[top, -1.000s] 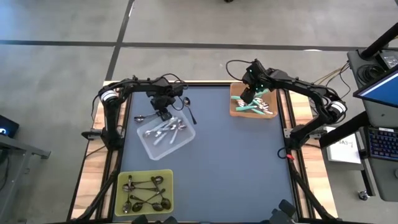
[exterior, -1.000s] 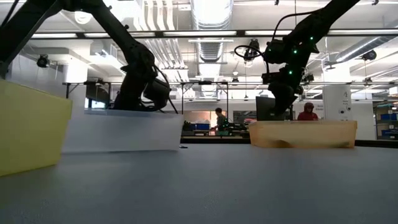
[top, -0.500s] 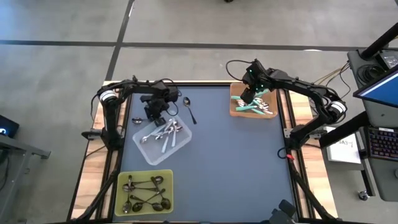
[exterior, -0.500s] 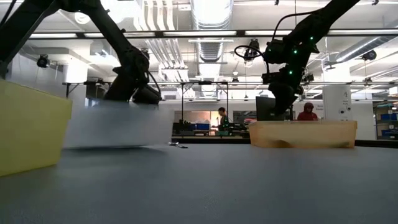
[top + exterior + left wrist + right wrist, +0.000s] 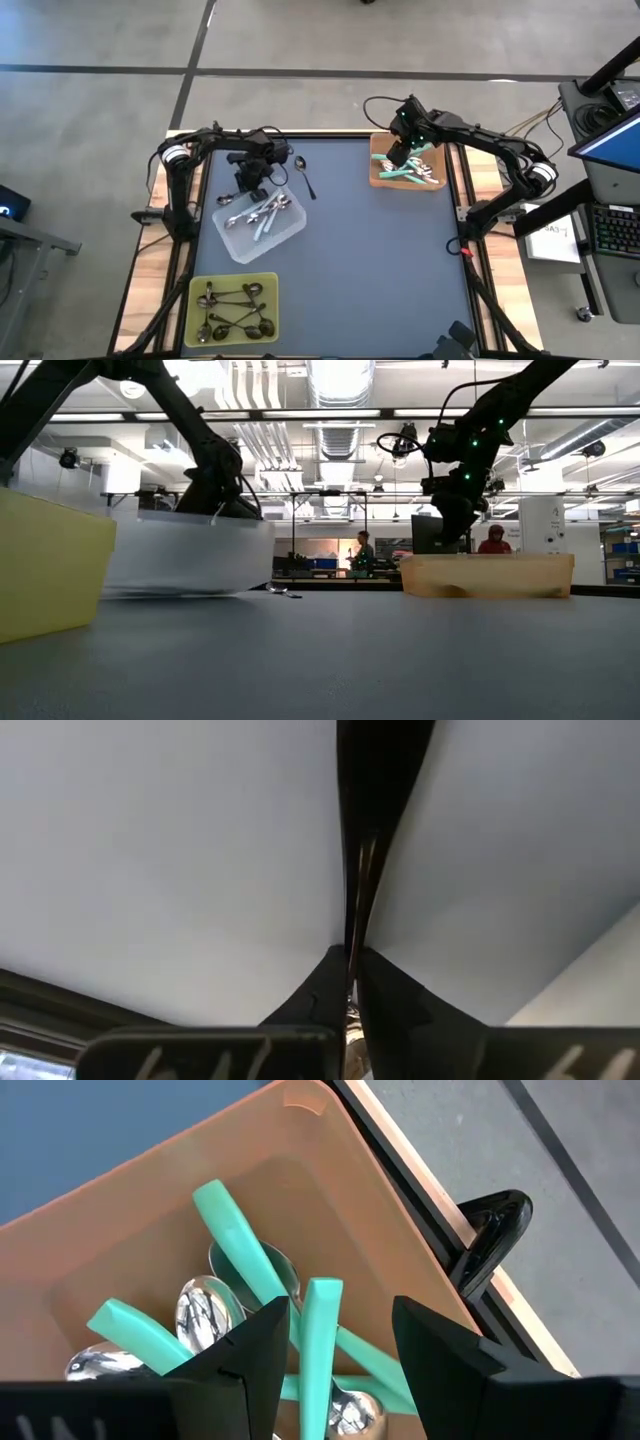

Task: Sort silverware by color (type)
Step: Put the black spoon into the yellow bin

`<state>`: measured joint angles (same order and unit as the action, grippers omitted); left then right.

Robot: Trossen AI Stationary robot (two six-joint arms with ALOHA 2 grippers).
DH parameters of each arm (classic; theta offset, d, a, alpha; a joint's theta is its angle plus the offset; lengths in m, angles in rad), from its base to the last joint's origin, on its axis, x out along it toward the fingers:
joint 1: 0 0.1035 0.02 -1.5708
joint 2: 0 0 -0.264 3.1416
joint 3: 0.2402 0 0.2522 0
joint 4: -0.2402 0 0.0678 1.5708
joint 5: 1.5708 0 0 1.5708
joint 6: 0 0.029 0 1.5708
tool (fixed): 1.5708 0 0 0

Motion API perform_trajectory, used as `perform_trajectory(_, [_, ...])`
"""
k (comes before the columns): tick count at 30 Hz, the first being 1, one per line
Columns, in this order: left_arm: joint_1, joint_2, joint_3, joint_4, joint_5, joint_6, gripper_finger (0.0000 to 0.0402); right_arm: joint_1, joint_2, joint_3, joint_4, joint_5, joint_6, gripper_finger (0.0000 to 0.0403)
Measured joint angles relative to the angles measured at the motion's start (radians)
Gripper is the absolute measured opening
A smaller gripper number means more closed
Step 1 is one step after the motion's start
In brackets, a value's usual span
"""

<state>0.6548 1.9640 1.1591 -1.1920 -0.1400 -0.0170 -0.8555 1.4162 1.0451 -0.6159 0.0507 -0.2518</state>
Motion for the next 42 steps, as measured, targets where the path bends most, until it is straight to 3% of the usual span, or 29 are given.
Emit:
perform_trajectory(12, [0.0, -0.041, 0.119, -0.023, 0.0, 0.001, 0.0001, 0.0, 0.0, 0.0, 0.0, 0.0, 0.024, 0.0171])
perform_trajectory(17, [0.0, -0.074, 0.132, -0.052, 0.083, 0.015, 0.0, 0.0, 0.0, 0.0, 0.0, 0.0, 0.024, 0.0171])
perform_trajectory(24, [0.002, -0.114, 0.142, -0.009, 0.073, -0.017, 0.0, 0.0, 0.0, 0.0, 0.001, -0.001, 0.024, 0.0171])
perform_trajectory(31, [0.002, -0.162, 0.246, 0.024, 0.072, -0.056, 0.0, 0.0, 0.0, 0.0, 0.014, -0.008, 0.019, 0.0171])
perform_trajectory(38, [-0.044, -0.306, 0.342, 0.023, 0.204, -0.108, 0.0, 0.0, 0.0, 0.0, 0.024, -0.105, 0.094, 0.0171])
perform_trajectory(42, [-0.113, -0.416, 0.363, 0.066, 0.22, -0.134, 0.0, 0.0, 0.0, 0.0, 0.028, -0.111, 0.112, 0.0171])
